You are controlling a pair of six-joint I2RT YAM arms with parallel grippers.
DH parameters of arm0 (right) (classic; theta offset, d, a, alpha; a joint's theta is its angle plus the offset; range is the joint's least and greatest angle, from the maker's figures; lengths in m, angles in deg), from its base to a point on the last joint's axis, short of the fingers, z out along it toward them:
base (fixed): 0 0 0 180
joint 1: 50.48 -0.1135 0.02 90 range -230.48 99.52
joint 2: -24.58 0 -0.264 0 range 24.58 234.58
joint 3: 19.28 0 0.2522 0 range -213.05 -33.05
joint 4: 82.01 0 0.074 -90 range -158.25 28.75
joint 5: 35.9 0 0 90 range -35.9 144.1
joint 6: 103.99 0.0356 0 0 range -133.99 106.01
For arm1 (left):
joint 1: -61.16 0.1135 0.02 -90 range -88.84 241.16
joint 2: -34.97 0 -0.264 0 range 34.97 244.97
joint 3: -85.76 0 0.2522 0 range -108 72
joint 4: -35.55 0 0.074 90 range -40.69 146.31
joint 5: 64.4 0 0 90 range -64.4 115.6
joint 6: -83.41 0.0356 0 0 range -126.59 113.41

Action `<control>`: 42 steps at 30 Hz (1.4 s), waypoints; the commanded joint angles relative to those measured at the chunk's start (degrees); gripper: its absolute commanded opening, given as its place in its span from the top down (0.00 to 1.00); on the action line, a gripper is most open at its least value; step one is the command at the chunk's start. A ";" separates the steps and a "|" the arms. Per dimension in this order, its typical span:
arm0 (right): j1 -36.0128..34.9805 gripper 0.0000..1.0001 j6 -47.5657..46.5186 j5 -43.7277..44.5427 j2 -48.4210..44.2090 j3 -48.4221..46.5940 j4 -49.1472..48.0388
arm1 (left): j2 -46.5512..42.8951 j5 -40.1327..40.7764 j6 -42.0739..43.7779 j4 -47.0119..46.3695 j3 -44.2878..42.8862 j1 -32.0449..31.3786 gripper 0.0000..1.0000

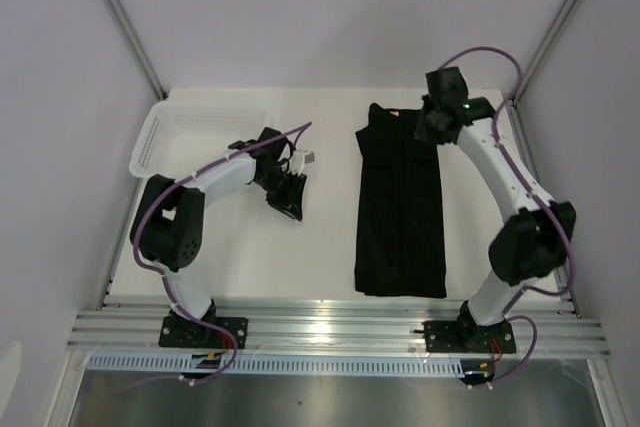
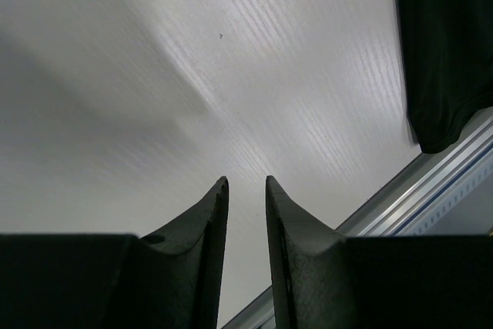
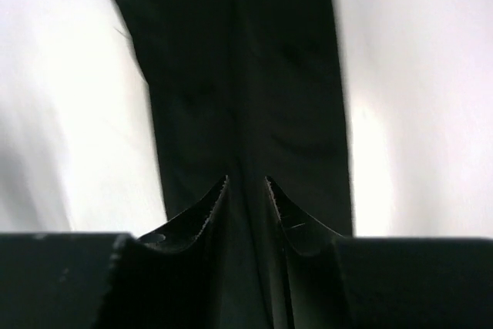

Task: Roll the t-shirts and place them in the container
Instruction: Fold the tshirt

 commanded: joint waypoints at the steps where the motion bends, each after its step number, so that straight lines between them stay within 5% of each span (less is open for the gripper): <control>1: -1.52 0.73 -11.08 -7.38 10.54 -4.36 -17.17 | -3.77 2.18 1.90 0.61 -2.12 0.72 0.70; 4: -1.78 0.73 -13.46 -10.05 21.96 -12.70 -22.91 | -4.04 3.42 2.34 0.69 -1.95 0.90 0.70; 9: -1.52 0.65 -9.61 -6.11 43.56 -37.44 -16.15 | -4.13 5.44 3.22 0.70 -1.42 1.07 0.69; 12: -1.52 0.63 -7.06 -3.22 50.53 -44.34 -16.32 | -3.77 5.53 3.31 0.78 -1.16 0.99 0.69; 27: -2.75 0.59 0.23 9.80 59.78 -48.40 -17.83 | -1.66 5.00 3.05 0.78 -1.42 1.16 0.67; 38: -3.46 0.68 -2.56 7.44 54.95 -42.95 -20.99 | -1.22 5.09 3.22 0.61 -1.24 1.86 0.67; 42: -3.80 0.65 -8.97 4.82 52.15 -43.23 -23.86 | -1.40 5.01 3.31 0.61 -1.16 2.04 0.67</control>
